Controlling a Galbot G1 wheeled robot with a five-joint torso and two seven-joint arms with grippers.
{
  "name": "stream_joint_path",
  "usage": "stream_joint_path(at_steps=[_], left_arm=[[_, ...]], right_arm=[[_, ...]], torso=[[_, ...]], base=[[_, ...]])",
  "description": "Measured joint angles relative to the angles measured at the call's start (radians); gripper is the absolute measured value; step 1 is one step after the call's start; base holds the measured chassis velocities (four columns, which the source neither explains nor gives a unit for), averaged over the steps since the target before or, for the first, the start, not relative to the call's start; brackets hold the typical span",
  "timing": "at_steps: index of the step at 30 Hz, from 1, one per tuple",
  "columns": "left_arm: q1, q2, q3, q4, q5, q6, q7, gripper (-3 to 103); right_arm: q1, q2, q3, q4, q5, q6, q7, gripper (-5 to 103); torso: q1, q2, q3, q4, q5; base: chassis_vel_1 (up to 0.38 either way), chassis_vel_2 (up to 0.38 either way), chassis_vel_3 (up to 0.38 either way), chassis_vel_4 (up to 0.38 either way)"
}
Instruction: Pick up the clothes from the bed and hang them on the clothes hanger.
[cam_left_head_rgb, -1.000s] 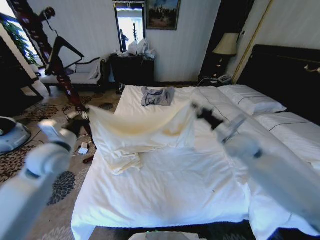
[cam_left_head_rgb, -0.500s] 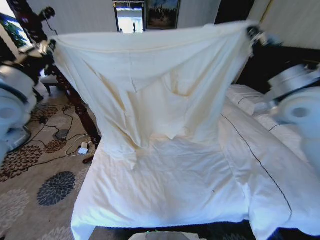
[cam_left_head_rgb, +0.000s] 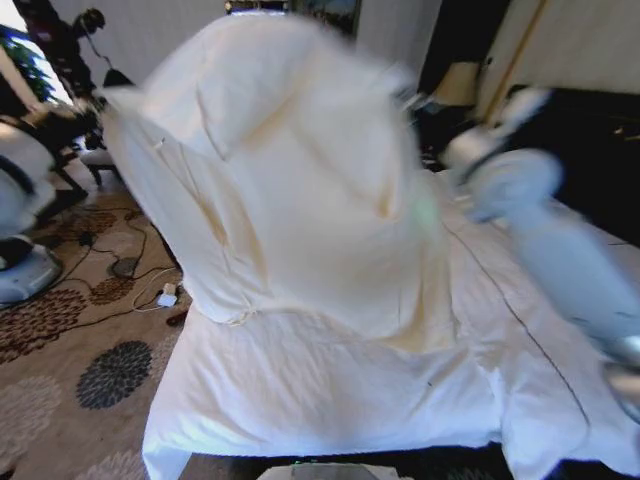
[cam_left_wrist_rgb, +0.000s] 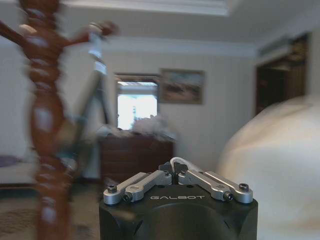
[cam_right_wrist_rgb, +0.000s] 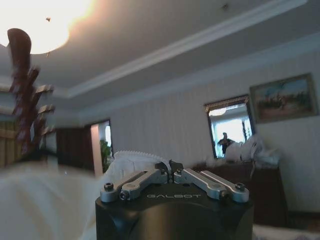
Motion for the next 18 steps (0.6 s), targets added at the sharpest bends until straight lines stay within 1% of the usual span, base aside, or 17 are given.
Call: stream_joint_path(at_steps=[1,2,3,4,5,6,7,8,9,11,14,15,17,18], left_arm=[[0.023,-0.005,-0.01,-0.03,-0.005,0.002,-0.001,0],[0.023,-0.005,-0.01,-0.03,-0.005,0.002,-0.001,0],[0.037,-0.006,-0.015,-0.051,-0.008,0.003,-0.004,0],[0.047,-0.005,-0.017,-0.071,-0.013,0.004,-0.007,0],[0.05,-0.001,-0.017,-0.085,-0.019,0.005,-0.01,0],[0.049,0.004,-0.017,-0.095,-0.027,0.006,-0.014,0],[0.046,0.01,-0.016,-0.107,-0.037,0.008,-0.019,0],[0.046,0.01,-0.016,-0.107,-0.037,0.008,-0.019,0],[0.042,0.016,-0.015,-0.117,-0.049,0.009,-0.023,0],[0.036,0.026,-0.015,-0.132,-0.064,0.009,-0.027,0],[0.035,0.036,-0.025,-0.151,-0.086,0.01,-0.034,0],[0.038,0.04,-0.041,-0.169,-0.11,0.011,-0.042,0],[0.036,0.043,-0.078,-0.196,-0.165,0.011,-0.058,0],[0.036,0.043,-0.078,-0.196,-0.165,0.011,-0.058,0]], right_arm=[[-0.029,-0.009,0.001,0.017,-0.007,-0.004,-0.001,1],[-0.029,-0.009,0.001,0.017,-0.007,-0.004,-0.001,1],[-0.042,-0.017,0.006,0.025,-0.01,-0.005,-0.005,1],[-0.054,-0.03,0.019,0.032,-0.011,-0.004,-0.012,1],[-0.06,-0.04,0.031,0.035,-0.008,-0.001,-0.017,1],[-0.061,-0.047,0.038,0.036,-0.003,0.0,-0.02,1],[-0.062,-0.054,0.047,0.037,0.004,0.002,-0.021,1],[-0.062,-0.054,0.047,0.037,0.004,0.002,-0.021,1],[-0.063,-0.061,0.055,0.039,0.014,0.002,-0.023,1],[-0.066,-0.071,0.067,0.046,0.02,0.005,-0.025,1],[-0.074,-0.087,0.083,0.06,0.021,0.008,-0.025,1],[-0.081,-0.102,0.099,0.075,0.022,0.009,-0.026,1],[-0.086,-0.131,0.135,0.103,0.035,0.013,-0.026,1],[-0.086,-0.131,0.135,0.103,0.035,0.013,-0.026,1]], torso=[[-0.001,0.0,0.0,-0.001,0.0038],[-0.001,0.0,0.0,-0.001,0.0038],[-0.002,0.0,-0.001,-0.0019,0.0048],[-0.003,0.001,-0.002,-0.0028,0.0039],[-0.003,0.001,-0.002,-0.0031,0.0035],[-0.003,0.002,-0.002,-0.0031,0.004],[-0.003,0.001,-0.001,-0.0024,0.0041],[-0.003,0.001,-0.001,-0.0024,0.0041],[-0.001,0.001,-0.001,-0.0008,0.0032],[0.0,0.001,0.0,-0.0001,0.0022],[-0.001,0.0,0.0,-0.0002,0.0029],[-0.001,0.001,-0.001,-0.0012,0.0034],[-0.002,0.001,-0.001,-0.0017,0.0036],[-0.002,0.001,-0.001,-0.0017,0.0036]], base=[[0.015,0.018,-0.077,-0.035],[0.015,0.018,-0.077,-0.035],[0.015,-0.04,-0.077,-0.035],[0.0,0.0,0.0,0.0],[-0.035,-0.062,-0.037,-0.001],[-0.035,-0.062,-0.027,-0.001],[0.0,0.0,0.0,0.0],[0.0,0.0,0.0,0.0],[0.0,0.0,0.0,0.0],[0.0,0.0,0.0,0.0],[0.0,0.0,0.0,0.0],[0.0,0.0,0.0,0.0],[0.0,0.0,0.0,0.0],[0.0,0.0,0.0,0.0]])
